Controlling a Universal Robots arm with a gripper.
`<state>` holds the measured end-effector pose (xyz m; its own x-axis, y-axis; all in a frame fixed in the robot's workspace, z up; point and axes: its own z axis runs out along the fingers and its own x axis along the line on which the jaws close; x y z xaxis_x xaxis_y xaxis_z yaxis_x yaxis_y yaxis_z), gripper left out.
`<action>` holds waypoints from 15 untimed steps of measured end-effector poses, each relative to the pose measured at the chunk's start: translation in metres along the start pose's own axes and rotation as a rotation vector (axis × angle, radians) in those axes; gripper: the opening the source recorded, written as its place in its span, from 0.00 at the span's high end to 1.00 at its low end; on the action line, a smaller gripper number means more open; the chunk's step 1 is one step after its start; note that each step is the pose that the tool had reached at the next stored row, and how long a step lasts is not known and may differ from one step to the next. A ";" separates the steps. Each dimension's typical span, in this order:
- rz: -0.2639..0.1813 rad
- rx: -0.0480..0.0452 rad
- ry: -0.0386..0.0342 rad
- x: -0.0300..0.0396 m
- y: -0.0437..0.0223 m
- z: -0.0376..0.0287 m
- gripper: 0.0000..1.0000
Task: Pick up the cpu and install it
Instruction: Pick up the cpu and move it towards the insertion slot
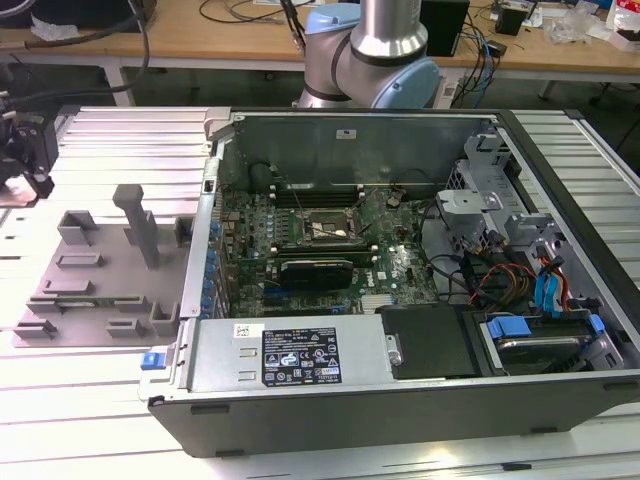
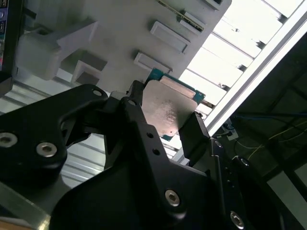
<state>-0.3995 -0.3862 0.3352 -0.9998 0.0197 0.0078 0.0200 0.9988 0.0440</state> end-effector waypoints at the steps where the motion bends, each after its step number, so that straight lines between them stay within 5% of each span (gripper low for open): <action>1: 0.000 0.0000 0.0000 0.0000 0.0002 -0.0020 0.45; 15: 0.000 0.0000 0.0000 0.0002 0.0024 -0.0293 0.45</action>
<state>-0.3995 -0.3851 0.3646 -0.9998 0.0196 0.0078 0.0200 0.9988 0.0439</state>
